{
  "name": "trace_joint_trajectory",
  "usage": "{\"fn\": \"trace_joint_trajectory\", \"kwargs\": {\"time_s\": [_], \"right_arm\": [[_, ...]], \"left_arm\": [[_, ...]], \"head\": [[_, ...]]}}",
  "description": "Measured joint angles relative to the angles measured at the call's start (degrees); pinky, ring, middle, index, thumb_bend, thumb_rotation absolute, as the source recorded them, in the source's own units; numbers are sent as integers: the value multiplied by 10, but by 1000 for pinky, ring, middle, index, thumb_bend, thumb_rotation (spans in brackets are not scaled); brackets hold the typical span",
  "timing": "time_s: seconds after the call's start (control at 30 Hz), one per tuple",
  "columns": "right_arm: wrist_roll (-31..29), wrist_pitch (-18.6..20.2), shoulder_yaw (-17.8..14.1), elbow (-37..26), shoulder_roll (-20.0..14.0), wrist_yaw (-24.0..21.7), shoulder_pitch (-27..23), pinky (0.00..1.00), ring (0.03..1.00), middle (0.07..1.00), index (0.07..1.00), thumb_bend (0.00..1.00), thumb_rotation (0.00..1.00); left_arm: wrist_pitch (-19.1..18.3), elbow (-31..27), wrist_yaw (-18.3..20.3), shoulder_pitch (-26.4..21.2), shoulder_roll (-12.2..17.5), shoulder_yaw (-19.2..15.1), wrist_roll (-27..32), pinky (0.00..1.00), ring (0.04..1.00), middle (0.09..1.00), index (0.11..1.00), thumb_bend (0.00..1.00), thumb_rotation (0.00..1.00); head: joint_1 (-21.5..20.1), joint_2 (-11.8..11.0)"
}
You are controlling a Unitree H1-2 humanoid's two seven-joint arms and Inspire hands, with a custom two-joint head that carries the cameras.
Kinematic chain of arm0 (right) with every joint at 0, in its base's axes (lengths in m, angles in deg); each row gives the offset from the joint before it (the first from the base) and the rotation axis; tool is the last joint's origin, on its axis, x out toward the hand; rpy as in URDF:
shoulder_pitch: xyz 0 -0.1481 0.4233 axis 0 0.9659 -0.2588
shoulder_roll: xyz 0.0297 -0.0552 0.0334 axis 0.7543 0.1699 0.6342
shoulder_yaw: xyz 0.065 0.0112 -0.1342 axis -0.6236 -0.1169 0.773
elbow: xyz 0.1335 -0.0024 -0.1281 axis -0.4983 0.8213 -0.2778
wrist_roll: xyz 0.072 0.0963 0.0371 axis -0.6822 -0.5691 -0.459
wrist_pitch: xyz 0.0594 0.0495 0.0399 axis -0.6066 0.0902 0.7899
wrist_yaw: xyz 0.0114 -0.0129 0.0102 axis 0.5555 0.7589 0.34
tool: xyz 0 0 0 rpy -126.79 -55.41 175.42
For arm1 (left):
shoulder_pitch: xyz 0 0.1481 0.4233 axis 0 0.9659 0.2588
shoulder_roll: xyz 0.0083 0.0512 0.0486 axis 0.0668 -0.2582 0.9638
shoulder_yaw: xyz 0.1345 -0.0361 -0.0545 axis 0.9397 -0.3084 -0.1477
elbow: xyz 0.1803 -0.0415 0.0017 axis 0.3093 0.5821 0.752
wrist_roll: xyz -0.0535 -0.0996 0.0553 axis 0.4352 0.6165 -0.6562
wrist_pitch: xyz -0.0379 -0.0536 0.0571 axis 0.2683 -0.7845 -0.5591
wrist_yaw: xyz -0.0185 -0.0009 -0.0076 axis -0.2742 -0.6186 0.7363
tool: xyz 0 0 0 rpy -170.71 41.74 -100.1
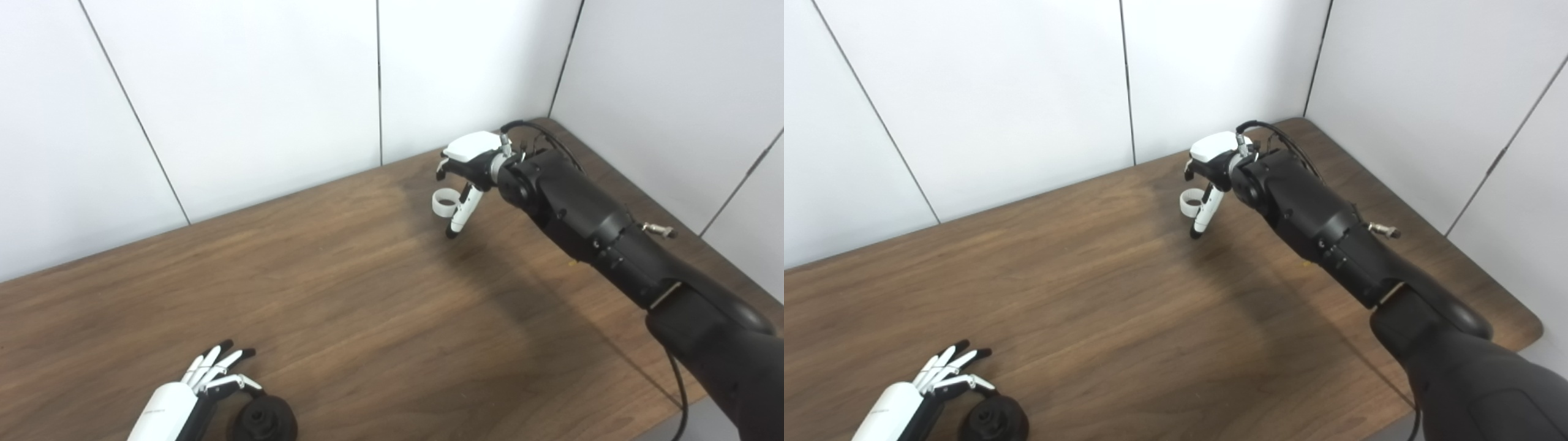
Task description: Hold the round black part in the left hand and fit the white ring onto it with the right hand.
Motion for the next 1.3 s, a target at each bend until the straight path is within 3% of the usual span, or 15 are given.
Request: {"fn": "trace_joint_trajectory", "kwargs": {"time_s": [1.3], "right_arm": [[3, 1, 1, 18, -1, -14, 1, 956, 1000, 1000, 841, 984, 538]], "left_arm": [[-1, -20, 8, 18, 3, -5, 0, 1000, 991, 907, 480, 520, 50]], "head": [[14, 11]]}}
